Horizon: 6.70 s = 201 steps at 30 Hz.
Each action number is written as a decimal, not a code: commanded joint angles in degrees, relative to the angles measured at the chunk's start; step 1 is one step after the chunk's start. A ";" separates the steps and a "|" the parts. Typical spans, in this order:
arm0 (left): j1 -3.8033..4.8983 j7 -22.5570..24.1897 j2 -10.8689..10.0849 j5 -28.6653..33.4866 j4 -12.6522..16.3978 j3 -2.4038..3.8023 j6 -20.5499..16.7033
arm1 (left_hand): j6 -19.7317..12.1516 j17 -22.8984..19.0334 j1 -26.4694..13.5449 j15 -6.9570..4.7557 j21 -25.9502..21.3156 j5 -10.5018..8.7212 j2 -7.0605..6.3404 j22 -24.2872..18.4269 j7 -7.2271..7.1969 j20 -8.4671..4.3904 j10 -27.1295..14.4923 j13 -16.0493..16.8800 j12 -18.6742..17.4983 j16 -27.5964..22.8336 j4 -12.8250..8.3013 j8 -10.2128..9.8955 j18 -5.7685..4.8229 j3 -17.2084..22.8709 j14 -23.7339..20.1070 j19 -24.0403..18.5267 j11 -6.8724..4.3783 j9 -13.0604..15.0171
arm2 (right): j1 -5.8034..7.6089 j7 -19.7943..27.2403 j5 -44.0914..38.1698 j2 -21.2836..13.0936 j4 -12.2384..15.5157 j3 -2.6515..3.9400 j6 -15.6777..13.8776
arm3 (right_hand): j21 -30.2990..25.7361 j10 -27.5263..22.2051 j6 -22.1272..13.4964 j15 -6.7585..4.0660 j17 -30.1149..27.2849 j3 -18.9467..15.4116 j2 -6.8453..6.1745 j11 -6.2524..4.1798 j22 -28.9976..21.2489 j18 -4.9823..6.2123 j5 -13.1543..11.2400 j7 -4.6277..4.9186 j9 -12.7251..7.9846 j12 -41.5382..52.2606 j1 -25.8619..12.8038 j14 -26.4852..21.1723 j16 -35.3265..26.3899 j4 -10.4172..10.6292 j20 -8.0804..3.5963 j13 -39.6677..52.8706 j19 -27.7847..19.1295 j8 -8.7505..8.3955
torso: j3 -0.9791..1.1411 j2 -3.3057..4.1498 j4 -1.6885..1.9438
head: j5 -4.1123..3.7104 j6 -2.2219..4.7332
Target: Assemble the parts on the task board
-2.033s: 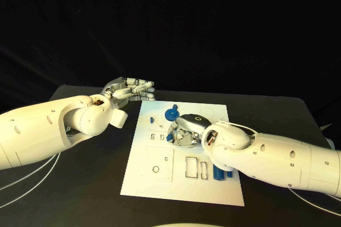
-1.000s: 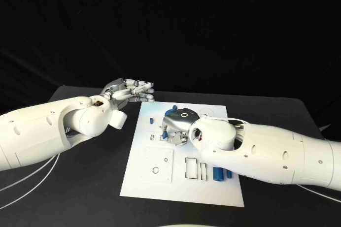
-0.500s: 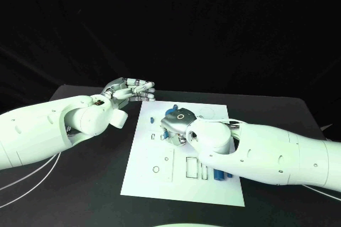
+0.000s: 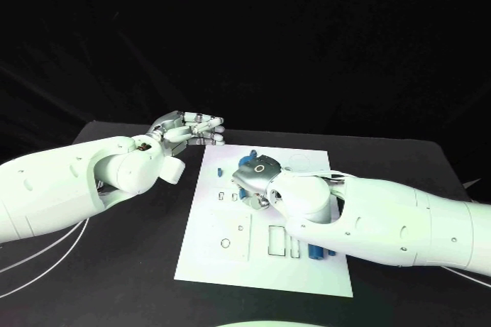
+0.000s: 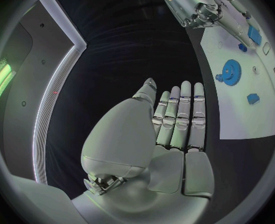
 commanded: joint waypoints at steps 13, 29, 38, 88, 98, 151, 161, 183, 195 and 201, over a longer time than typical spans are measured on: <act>0.05 0.21 0.05 0.05 0.23 0.04 0.89 | -0.32 -0.10 -0.74 0.06 -0.20 -0.14 -0.05 -0.08 0.34 0.28 -0.27 0.09 0.16 -0.39 0.19 0.18 0.24 -0.03 0.48 0.17 -0.21 0.09 | 0.11 0.00 -1.14 0.45 -0.49 -0.08 2.43 | -0.19 0.10 0.41 -0.46 12.30 0.26 0.06 -0.26 7.19 -1.03 -0.49 -0.12 0.06 0.09 -0.61 5.42 0.10 0.19 -0.18 1.17 0.24 0.38 | -0.02 -0.03 0.01 | 0.43 -0.33; 0.05 0.21 0.04 0.05 0.27 0.04 0.81 | -0.32 -0.10 -0.74 0.06 -0.20 -0.14 -0.05 -0.08 0.34 0.28 -0.27 0.09 0.16 -0.39 0.19 0.18 0.24 -0.03 0.48 0.17 -0.21 0.09 | 0.15 0.39 -0.52 0.78 -0.89 -0.15 2.65 | -0.67 -0.29 -0.09 -0.61 11.87 0.25 -0.24 -0.31 6.76 -0.89 -0.63 -0.13 -0.06 -0.28 -1.08 5.31 -0.12 0.45 -0.36 0.66 -0.12 0.06 | -0.01 -0.01 0.00 | 0.46 -0.38; 0.05 0.19 0.02 0.05 0.28 0.04 0.80 | -0.32 -0.10 -0.74 0.06 -0.20 -0.14 -0.05 -0.08 0.34 0.28 -0.27 0.09 0.16 -0.39 0.19 0.18 0.24 -0.03 0.48 0.17 -0.21 0.09 | 0.15 0.55 -0.40 0.88 -0.90 -0.18 1.95 | -0.85 -0.46 -0.67 -0.65 11.68 0.21 -0.57 -0.29 6.62 -0.85 -0.83 -0.10 -0.20 -0.44 -1.42 5.26 -0.22 0.64 -0.43 0.47 -0.24 -0.30 | -0.03 -0.03 0.01 | 0.48 -0.45; 0.05 0.21 0.01 0.05 0.25 0.04 0.75 | -0.32 -0.10 -0.74 0.06 -0.20 -0.14 -0.05 -0.08 0.34 0.28 -0.27 0.09 0.16 -0.39 0.19 0.18 0.24 -0.03 0.48 0.17 -0.21 0.09 | 0.16 0.72 0.03 0.83 -0.68 -0.20 1.31 | -1.22 -0.79 -1.43 -0.58 11.26 0.34 -1.02 -0.19 6.35 -0.77 -1.19 0.09 -0.38 -0.76 -1.66 5.16 -0.45 0.81 -0.45 0.07 -0.48 -0.78 | 0.00 -0.04 0.00 | 0.53 -0.55; 0.05 0.21 0.04 0.05 0.22 0.04 0.76 | -0.32 -0.10 -0.74 0.06 -0.20 -0.14 -0.05 -0.08 0.34 0.28 -0.27 0.09 0.16 -0.39 0.19 0.18 0.24 -0.03 0.48 0.17 -0.21 0.09 | 0.16 0.84 0.19 0.81 -0.63 -0.20 0.78 | -1.33 -0.91 -1.74 -0.50 11.06 0.35 -1.18 -0.13 6.27 -0.75 -1.34 0.18 -0.44 -0.87 -1.76 5.11 -0.56 0.88 -0.42 -0.08 -0.55 -0.96 | 0.00 -0.04 -0.01 | 0.48 -0.61; 0.35 -26.64 2.43 -35.61 -2.26 0.06 14.05 | 6.58 72.05 -5.09 -10.17 55.94 -0.09 0.52 56.73 -8.30 -13.29 11.04 39.83 43.98 68.88 4.58 14.58 -5.71 -6.60 35.09 33.80 -9.66 14.39 | 4.11 32.11 79.20 -24.35 4.99 0.36 -11.03 | -50.85 -14.10 0.78 1.63 -45.09 10.26 -4.06 1.35 -32.33 6.83 -3.70 1.55 -0.10 -59.19 5.12 -13.42 -60.55 0.68 1.29 -56.06 -27.17 -1.11 | 0.33 -1.92 -0.38 | -0.66 1.32; 0.93 -35.83 4.60 -46.20 -2.36 0.06 16.42 | 1.92 72.05 -6.28 -9.69 59.80 -0.17 1.09 63.93 -7.06 -13.01 8.25 42.83 46.63 68.88 5.45 14.46 -7.01 -6.37 35.09 37.38 -8.78 16.61 | 4.40 33.89 88.77 -28.51 5.32 0.40 -8.58 | -64.97 -9.76 -0.31 4.71 -59.37 12.79 -3.49 3.67 -45.84 7.01 -3.15 3.37 -2.63 -74.31 2.86 -14.52 -80.21 -3.87 4.53 -68.52 -26.04 -1.91 | 0.72 -2.21 -0.39 | -0.78 0.81; 2.92 -52.24 11.45 -52.43 -2.01 -0.60 15.27 | 4.01 72.05 -21.86 -10.58 65.41 -0.20 0.64 74.47 -8.71 -13.58 16.54 60.47 62.00 68.88 5.81 17.62 -8.79 -14.39 35.09 40.50 -10.04 20.83 | 4.49 30.90 79.24 -30.38 5.39 0.40 -14.66 | -54.85 -4.27 3.73 -1.40 -32.67 -4.29 -4.41 -2.20 -40.94 6.88 9.85 -1.99 6.08 -56.35 -7.36 -3.74 -51.87 -1.02 -1.62 -46.28 -11.29 3.62 | 0.65 -2.16 -0.43 | -0.88 -0.60; 3.52 -54.86 14.57 -52.79 -3.55 -1.55 19.69 | 3.32 72.05 -21.37 -10.46 65.45 -0.18 1.17 74.55 -8.50 -13.50 15.74 59.69 61.20 68.88 5.67 17.29 -8.80 -14.09 35.09 40.48 -9.86 21.01 | 4.48 30.46 78.37 -29.93 5.46 0.40 -15.40 | -54.47 -6.84 1.97 -1.14 -31.19 -4.79 -3.99 -1.72 -40.11 6.83 10.92 -1.63 8.50 -55.59 -6.39 -6.21 -52.20 -1.20 -1.10 -43.05 -12.82 4.03 | 0.63 -2.18 -0.47 | -0.70 -1.21; 3.55 -55.18 15.63 -53.11 -4.50 -2.05 21.35 | 3.23 72.05 -21.18 -10.43 65.47 -0.18 1.34 74.59 -8.46 -13.47 15.65 59.66 61.13 68.88 5.66 17.25 -8.81 -13.97 35.09 40.48 -9.83 21.08 | 4.48 30.45 78.24 -29.90 5.63 0.40 -15.34 | -53.82 -6.98 1.86 -1.24 -27.43 -4.93 -3.83 -1.83 -39.46 6.89 10.92 -1.78 9.79 -54.71 -5.89 -5.68 -48.31 -1.42 -1.10 -41.50 -12.96 4.70 | 0.58 -2.14 -0.48 | -0.62 -1.34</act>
